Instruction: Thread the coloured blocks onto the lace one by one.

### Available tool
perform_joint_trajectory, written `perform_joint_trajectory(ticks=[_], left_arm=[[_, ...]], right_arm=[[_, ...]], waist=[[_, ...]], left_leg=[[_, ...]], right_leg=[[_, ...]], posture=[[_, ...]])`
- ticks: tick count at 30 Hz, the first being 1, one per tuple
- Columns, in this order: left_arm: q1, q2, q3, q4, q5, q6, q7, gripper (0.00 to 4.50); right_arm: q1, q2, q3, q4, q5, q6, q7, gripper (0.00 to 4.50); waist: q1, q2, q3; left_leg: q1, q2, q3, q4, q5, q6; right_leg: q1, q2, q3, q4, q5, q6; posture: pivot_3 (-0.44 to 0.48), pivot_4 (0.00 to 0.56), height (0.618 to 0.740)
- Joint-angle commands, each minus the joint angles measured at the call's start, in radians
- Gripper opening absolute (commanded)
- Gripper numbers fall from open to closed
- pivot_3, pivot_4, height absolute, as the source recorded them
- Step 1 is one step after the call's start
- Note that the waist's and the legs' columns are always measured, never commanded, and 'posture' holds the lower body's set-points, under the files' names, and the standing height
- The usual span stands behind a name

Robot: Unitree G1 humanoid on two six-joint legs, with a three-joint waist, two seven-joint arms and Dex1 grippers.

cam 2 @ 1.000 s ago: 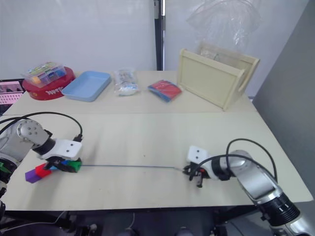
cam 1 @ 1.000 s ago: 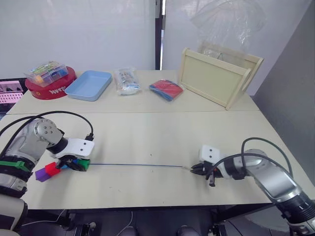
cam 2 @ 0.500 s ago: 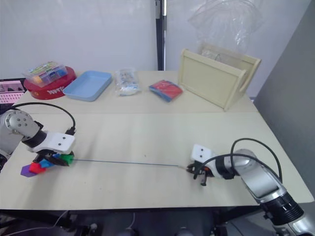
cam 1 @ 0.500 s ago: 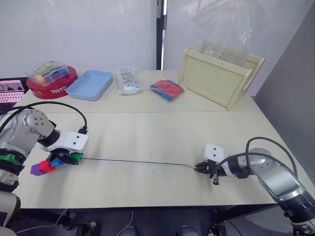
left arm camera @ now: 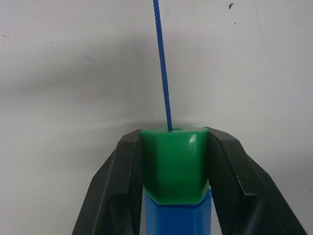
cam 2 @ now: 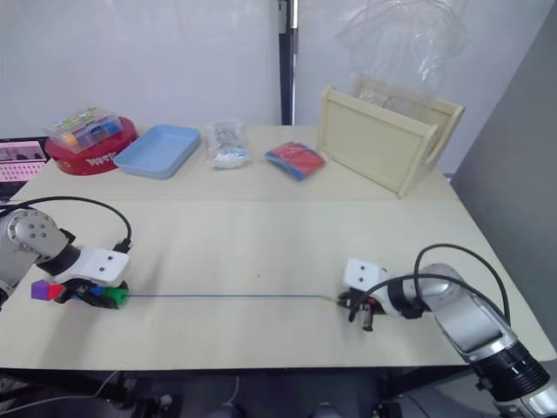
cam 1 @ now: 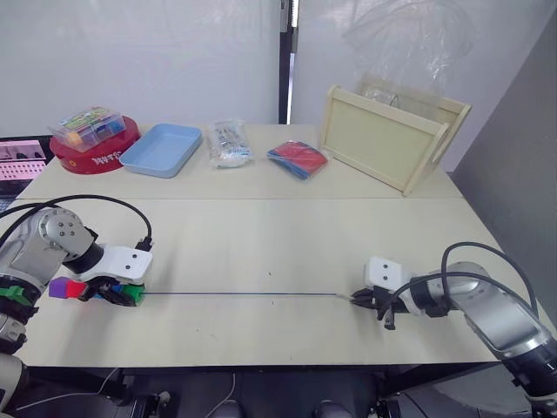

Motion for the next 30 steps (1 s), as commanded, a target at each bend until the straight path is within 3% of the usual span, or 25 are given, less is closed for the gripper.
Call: perform_joint_trajectory(ticks=[1, 19, 21, 22, 24, 25, 28, 30], left_arm=[[0.01, 0.004, 0.047, -0.003, 0.004, -0.01, 0.016, 1.31], [0.096, -0.002, 0.124, -0.081, -0.019, 0.105, 0.036, 1.31], [0.099, 0.0, 0.142, -0.096, -0.031, 0.129, 0.033, 2.36], [0.101, 0.0, 0.147, -0.101, -0.032, 0.138, 0.032, 2.61], [0.102, 0.012, 0.174, -0.124, -0.052, 0.189, 0.028, 3.52], [0.101, 0.018, 0.185, -0.131, -0.056, 0.201, 0.03, 3.64], [0.111, 0.04, 0.22, -0.151, -0.077, 0.235, 0.022, 4.5], [0.141, 0.052, 0.258, -0.18, -0.119, 0.265, 0.012, 4.5]], right_arm=[[-0.012, 0.021, 0.029, 0.036, -0.045, 0.013, -0.011, 0.0], [-0.087, 0.13, 0.085, -0.005, -0.101, 0.097, -0.003, 0.0], [-0.087, 0.13, 0.068, -0.025, -0.074, 0.126, 0.011, 0.7], [-0.087, 0.13, 0.063, -0.029, -0.067, 0.132, 0.014, 0.95], [-0.08, 0.13, 0.033, -0.039, -0.029, 0.155, 0.027, 1.87], [-0.078, 0.127, 0.021, -0.041, -0.017, 0.161, 0.033, 1.98], [-0.077, 0.11, -0.02, -0.037, 0.018, 0.177, 0.052, 3.02], [-0.073, 0.091, -0.048, -0.03, 0.042, 0.182, 0.064, 3.76]], waist=[[-0.004, 0.0, 0.0], [-0.012, -0.001, 0.0], [-0.01, -0.001, 0.0], [-0.009, -0.001, 0.0], [-0.007, -0.001, 0.0], [-0.006, -0.001, 0.0], [-0.007, -0.001, 0.0], [-0.007, 0.0, 0.0]], left_leg=[[0.0, 0.0, 0.0, 0.0, 0.0, 0.0], [0.005, 0.003, 0.001, -0.002, 0.0, 0.0], [0.005, 0.003, 0.001, -0.002, 0.0, 0.0], [0.005, 0.003, 0.001, -0.002, 0.0, 0.0], [0.004, 0.003, 0.001, -0.002, 0.0, 0.0], [0.004, 0.003, 0.0, -0.002, 0.0, 0.0], [0.003, 0.003, 0.0, -0.002, 0.0, 0.0], [0.002, 0.003, 0.0, -0.002, 0.0, 0.0]], right_leg=[[0.0, 0.0, 0.0, 0.0, 0.0, 0.0], [0.0, 0.003, 0.0, 0.003, 0.0, 0.0], [0.0, 0.003, 0.0, 0.003, 0.0, 0.0], [0.0, 0.003, 0.0, 0.003, 0.0, 0.0], [0.0, 0.002, 0.0, 0.003, 0.0, 0.0], [0.0, 0.002, 0.0, 0.003, 0.0, 0.0], [-0.001, 0.002, 0.0, 0.003, 0.0, 0.0], [-0.001, 0.002, 0.0, 0.003, 0.0, 0.0]], posture=[[0.0, 0.15, 0.74], [0.0, 0.15, 0.74], [0.0, 0.15, 0.74], [0.0, 0.15, 0.74], [0.0, 0.15, 0.74], [0.0, 0.15, 0.74], [0.0, 0.15, 0.74], [0.0, 0.15, 0.74]])
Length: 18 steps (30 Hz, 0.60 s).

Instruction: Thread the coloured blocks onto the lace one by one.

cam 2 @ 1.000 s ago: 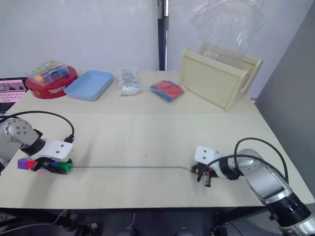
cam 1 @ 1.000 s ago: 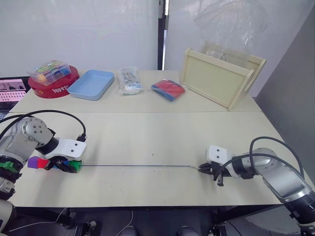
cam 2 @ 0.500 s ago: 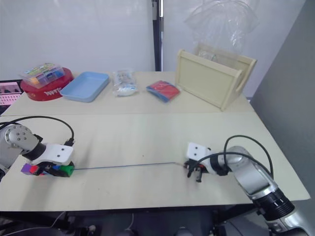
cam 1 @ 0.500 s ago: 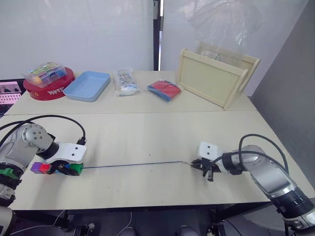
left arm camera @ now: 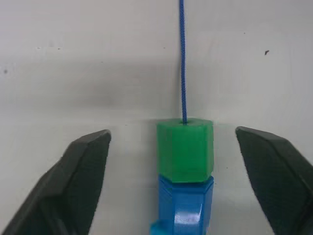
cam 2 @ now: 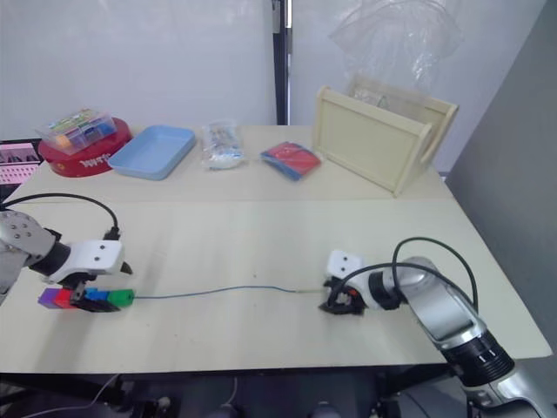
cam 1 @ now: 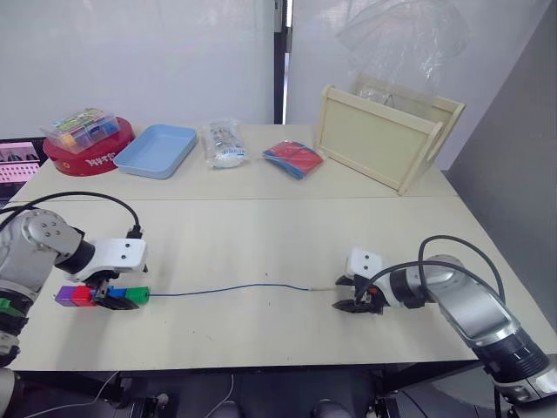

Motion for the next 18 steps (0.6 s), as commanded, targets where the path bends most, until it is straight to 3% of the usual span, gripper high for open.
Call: perform_joint_trajectory(ticks=[1, 2, 3, 11, 18], left_arm=[[0.05, 0.044, 0.116, -0.073, -0.115, 0.08, -0.028, 4.5], [0.085, 0.054, 0.168, -0.098, -0.172, 0.122, -0.04, 4.5], [0.121, 0.065, 0.218, -0.118, -0.217, 0.162, -0.047, 4.5], [0.409, 0.04, 0.669, -0.128, -0.455, 0.36, 0.028, 4.5], [0.542, -0.018, 0.9, -0.004, -0.485, 0.368, 0.17, 4.5]], right_arm=[[0.003, -0.043, -0.075, -0.002, 0.049, 0.012, 0.028, 4.06], [0.004, -0.053, -0.098, 0.015, 0.067, 0.013, 0.036, 4.42], [0.006, -0.059, -0.125, 0.034, 0.085, 0.008, 0.04, 4.47], [0.03, -0.08, -0.338, 0.184, 0.21, -0.039, 0.067, 4.47], [0.022, -0.097, -0.437, 0.341, 0.256, -0.091, 0.093, 4.47]], waist=[[0.0, 0.001, 0.0], [0.0, 0.001, 0.001], [-0.001, 0.001, 0.001], [0.001, 0.002, 0.001], [0.002, 0.002, 0.001]], left_leg=[[0.0, 0.0, 0.0, 0.0, 0.0, 0.0], [0.0, 0.0, 0.0, 0.0, 0.0, 0.0], [0.0, 0.0, 0.0, 0.0, 0.0, 0.0], [0.001, 0.0, 0.001, -0.001, 0.0, 0.0], [0.002, 0.0, 0.003, -0.002, 0.0, 0.0]], right_leg=[[0.0, 0.0, 0.0, 0.0, 0.0, 0.0], [0.0, 0.0, 0.0, 0.0, 0.0, 0.0], [0.0, -0.001, 0.0, 0.0, 0.0, 0.0], [-0.001, -0.001, 0.0, -0.001, 0.0, 0.0], [-0.001, -0.002, 0.0, -0.001, 0.0, 0.0]], posture=[[0.0, 0.15, 0.74], [0.0, 0.15, 0.74], [0.0, 0.15, 0.74], [0.0, 0.15, 0.74], [0.0, 0.15, 0.74]])
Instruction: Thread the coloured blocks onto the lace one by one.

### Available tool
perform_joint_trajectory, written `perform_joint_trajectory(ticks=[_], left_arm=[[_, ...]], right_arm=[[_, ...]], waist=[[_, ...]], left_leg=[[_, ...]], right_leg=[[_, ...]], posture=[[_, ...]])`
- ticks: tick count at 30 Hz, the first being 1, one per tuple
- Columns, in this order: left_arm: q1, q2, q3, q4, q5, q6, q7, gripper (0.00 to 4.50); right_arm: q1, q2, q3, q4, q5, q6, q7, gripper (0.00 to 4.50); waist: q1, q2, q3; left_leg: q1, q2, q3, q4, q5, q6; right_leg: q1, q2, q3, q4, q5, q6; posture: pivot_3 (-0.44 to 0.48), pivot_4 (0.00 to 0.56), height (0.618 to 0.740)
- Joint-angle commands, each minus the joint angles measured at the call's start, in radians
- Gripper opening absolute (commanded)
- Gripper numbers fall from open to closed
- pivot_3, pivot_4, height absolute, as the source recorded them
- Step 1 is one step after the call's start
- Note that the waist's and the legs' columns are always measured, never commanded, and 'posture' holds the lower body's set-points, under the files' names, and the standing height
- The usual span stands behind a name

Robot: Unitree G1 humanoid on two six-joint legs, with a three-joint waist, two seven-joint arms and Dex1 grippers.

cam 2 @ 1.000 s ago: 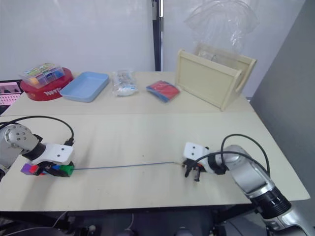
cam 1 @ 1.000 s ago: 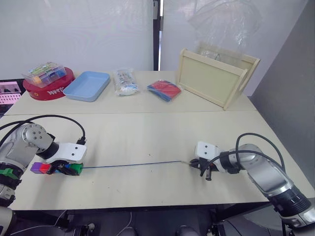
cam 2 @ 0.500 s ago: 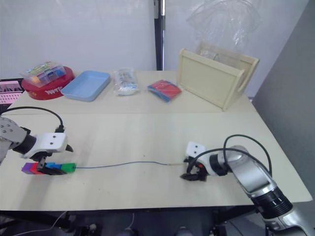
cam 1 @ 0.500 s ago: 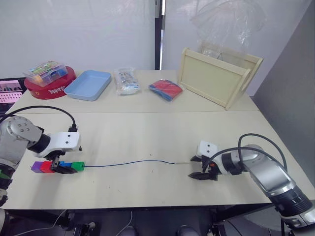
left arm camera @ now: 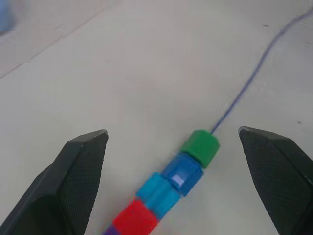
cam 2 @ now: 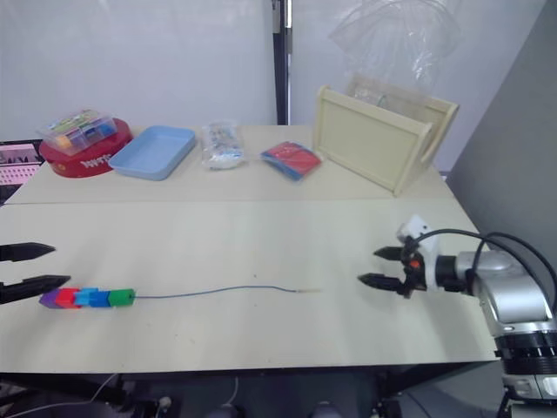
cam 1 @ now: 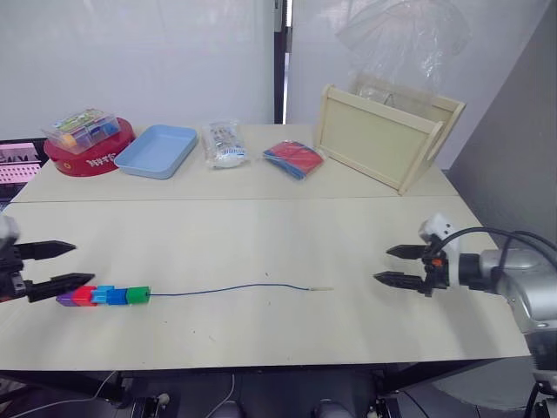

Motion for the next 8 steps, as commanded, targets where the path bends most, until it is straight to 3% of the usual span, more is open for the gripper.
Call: perform_joint_trajectory(ticks=[1, 8], left_arm=[[0.049, 0.002, 0.094, 0.032, -0.02, 0.011, 0.05, 4.5], [0.077, -0.018, 0.086, 0.095, 0.004, -0.103, 0.12, 4.5]], right_arm=[[-0.012, -0.028, -0.05, 0.04, 0.02, -0.047, 0.023, 4.47], [-0.025, -0.051, -0.058, 0.101, 0.016, -0.084, 0.042, 4.47]], waist=[[0.0, 0.0, 0.0], [0.001, 0.0, 0.0]], left_leg=[[0.0, 0.0, 0.0, 0.0, 0.0, 0.0], [0.0, 0.0, 0.001, 0.0, 0.0, 0.0]], right_leg=[[0.0, 0.0, 0.0, 0.0, 0.0, 0.0], [0.0, -0.001, 0.001, 0.0, 0.0, 0.0]], posture=[[0.0, 0.15, 0.74], [0.0, 0.15, 0.74]])
